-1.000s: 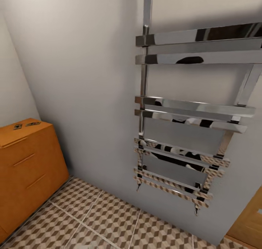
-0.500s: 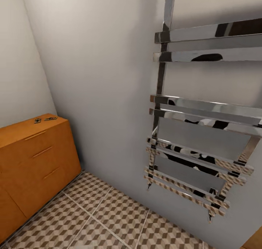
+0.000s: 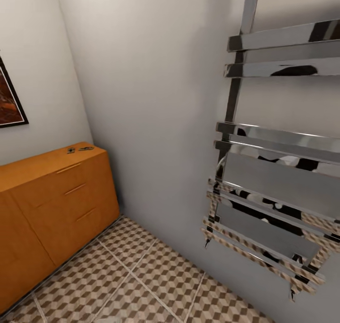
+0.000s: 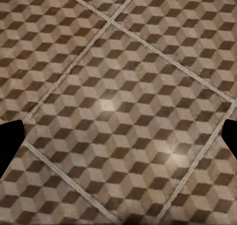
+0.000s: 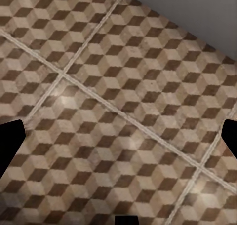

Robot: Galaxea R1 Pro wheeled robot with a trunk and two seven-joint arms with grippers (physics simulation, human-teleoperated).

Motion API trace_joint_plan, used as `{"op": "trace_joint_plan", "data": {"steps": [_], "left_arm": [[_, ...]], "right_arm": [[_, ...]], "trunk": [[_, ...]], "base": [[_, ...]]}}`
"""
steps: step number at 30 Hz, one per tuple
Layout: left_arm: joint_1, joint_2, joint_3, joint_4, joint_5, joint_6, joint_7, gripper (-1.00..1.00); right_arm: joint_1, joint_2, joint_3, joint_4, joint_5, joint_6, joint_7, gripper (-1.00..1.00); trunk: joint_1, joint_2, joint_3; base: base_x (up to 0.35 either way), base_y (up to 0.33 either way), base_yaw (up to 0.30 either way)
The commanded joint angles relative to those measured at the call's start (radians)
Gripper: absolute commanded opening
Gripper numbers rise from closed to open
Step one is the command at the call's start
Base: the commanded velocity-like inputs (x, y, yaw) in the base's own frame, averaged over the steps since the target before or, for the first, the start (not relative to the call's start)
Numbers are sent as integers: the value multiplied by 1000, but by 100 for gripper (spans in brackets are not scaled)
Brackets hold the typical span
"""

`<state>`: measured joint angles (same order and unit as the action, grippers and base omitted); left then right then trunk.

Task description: Take the four mousetraps from the cabinet in the bathroom and place them on the bathroom floor. Make sure all four end up on the same floor surface, and ensure that at least two of them are either under or directly next to the same bathroom sink.

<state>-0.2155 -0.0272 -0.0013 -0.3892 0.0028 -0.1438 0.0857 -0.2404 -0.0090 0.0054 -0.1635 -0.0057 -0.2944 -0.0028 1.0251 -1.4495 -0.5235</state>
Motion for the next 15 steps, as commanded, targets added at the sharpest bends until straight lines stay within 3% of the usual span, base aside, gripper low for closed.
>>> {"op": "trace_joint_plan", "data": {"steps": [1,15], "left_arm": [[-1,0,0,1,0,-3,3,100],[-1,1,0,1,-1,-3,3,100]], "right_arm": [[0,0,1,1,-1,-3,0,100],[0,0,0,0,0,-3,0,100]], "trunk": [[0,0,-2],[0,0,-14]], "base": [[0,0,219],[0,0,219]]}}
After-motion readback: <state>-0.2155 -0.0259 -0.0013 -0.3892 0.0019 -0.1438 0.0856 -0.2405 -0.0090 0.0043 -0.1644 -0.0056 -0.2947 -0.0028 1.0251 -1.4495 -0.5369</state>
